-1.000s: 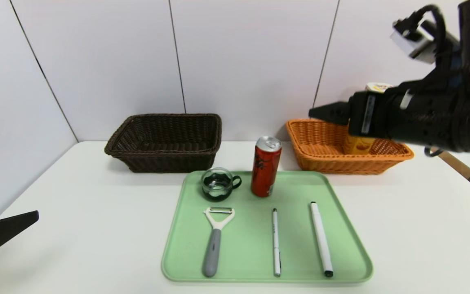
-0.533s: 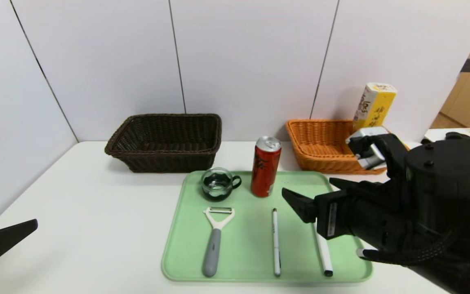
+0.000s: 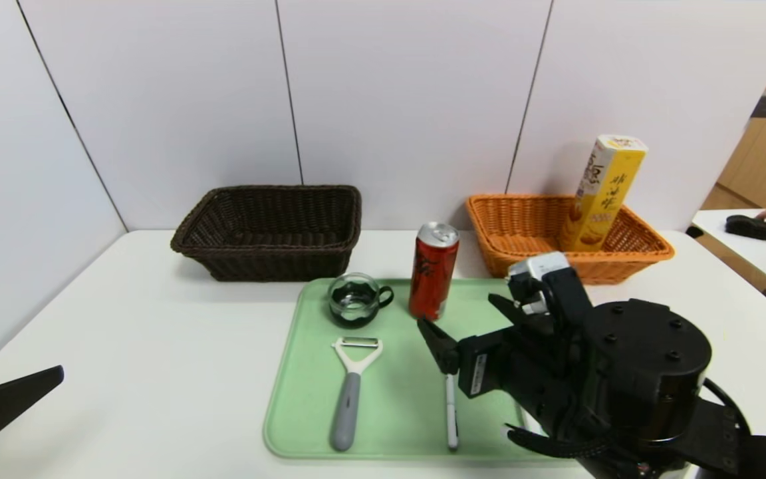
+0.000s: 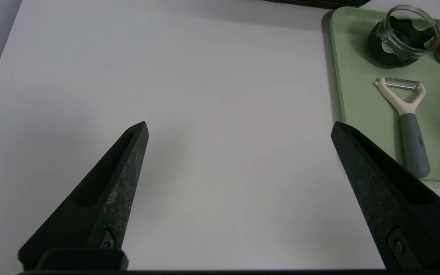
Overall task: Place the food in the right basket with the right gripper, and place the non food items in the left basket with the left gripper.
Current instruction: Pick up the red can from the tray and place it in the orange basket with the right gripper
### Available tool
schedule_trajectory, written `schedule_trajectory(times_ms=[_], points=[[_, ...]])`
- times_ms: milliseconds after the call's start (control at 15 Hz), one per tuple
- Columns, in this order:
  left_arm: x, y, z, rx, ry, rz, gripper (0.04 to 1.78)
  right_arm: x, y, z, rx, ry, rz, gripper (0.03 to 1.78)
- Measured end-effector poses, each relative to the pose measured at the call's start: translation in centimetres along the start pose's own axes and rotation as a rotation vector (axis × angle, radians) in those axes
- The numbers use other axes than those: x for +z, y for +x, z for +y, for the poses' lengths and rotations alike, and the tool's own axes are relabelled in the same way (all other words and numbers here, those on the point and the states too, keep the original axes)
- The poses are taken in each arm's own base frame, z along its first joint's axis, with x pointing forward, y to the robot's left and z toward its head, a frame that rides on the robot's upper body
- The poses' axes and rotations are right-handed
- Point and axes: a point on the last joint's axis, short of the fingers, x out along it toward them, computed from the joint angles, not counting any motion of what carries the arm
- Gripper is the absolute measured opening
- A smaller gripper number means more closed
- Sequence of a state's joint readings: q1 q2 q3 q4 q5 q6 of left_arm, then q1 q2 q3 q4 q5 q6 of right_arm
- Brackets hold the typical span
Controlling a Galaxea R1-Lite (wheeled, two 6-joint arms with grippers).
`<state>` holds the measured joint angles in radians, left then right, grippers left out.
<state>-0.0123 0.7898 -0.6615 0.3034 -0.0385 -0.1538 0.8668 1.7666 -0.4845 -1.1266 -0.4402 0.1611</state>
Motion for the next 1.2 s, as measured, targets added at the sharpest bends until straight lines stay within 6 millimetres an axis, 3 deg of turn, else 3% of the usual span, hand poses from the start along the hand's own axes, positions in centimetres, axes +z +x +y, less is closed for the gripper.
schedule_trajectory(times_ms=[267,600,1200], points=[[0.0,0.0,0.0,0.002,0.003,0.002,1.69,-1.5,2.8,-0.2,-0.025,-0.036,-0.130,1.69],[0.0,0.1,0.0,0.014,0.011,0.004,1.69,-2.3,6.0,-1.3,-0.085,-0.058,-0.131,1.69],[-0.5,0.2,0.1,0.025,0.028,0.022,1.69,-2.3,8.9,-0.6,-0.074,-0.058,-0.147,1.69]])
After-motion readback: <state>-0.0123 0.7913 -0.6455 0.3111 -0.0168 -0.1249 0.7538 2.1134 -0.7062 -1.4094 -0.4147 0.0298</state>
